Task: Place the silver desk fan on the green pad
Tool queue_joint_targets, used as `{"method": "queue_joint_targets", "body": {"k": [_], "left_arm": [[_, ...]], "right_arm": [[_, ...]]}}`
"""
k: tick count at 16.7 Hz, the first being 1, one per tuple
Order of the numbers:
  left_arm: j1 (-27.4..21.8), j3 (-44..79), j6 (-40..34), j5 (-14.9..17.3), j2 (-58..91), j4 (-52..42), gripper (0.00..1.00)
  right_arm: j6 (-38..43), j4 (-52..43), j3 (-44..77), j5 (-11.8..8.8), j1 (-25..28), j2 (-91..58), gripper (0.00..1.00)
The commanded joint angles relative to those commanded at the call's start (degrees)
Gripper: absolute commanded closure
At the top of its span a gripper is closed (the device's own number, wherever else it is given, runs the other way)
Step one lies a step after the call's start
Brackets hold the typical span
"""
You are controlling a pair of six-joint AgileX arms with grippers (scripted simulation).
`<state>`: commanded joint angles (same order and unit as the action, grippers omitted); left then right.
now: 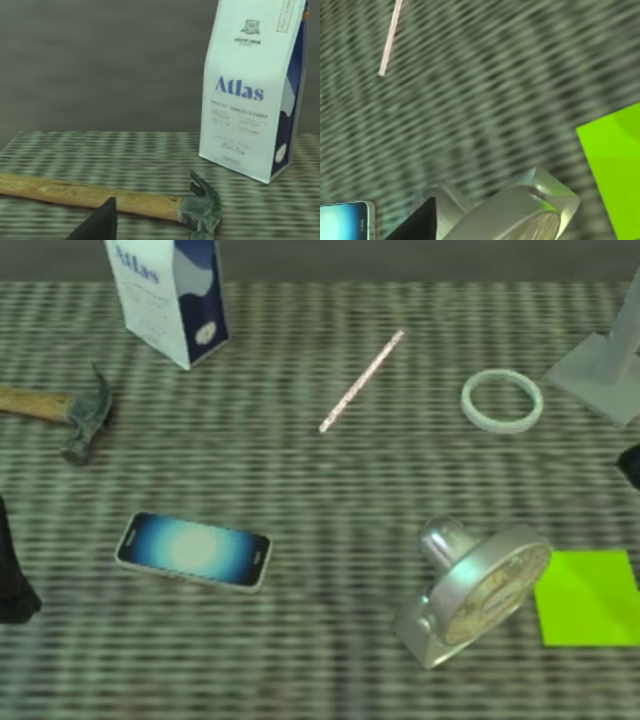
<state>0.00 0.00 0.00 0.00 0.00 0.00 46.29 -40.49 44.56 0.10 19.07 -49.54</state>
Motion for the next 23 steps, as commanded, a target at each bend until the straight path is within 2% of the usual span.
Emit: {"method": "queue_joint_targets", "body": {"k": [6,11,14,19,23], "left_arm": [[0.00,0.00,0.00,0.00,0.00,0.00,0.00],[0.00,0.00,0.00,0.00,0.00,0.00,0.00],[0.00,0.00,0.00,0.00,0.00,0.00,0.00],[0.00,0.00,0.00,0.00,0.00,0.00,0.00],[0.00,0.00,0.00,0.00,0.00,0.00,0.00]], "right_arm": [[28.88,-24.31,27.06,0.15,11.26,-32.40,0.00],[44.00,-36.58,42.05,0.04,17.28,-47.98,0.00],[47.17,-39.10,45.39,-0.02,18.57,-50.78,0.00],[47.07,-38.75,45.03,-0.01,18.32,-50.61,0.00],[47.09,-33.32,39.72,-0.02,18.49,-50.87,0.00]]}}
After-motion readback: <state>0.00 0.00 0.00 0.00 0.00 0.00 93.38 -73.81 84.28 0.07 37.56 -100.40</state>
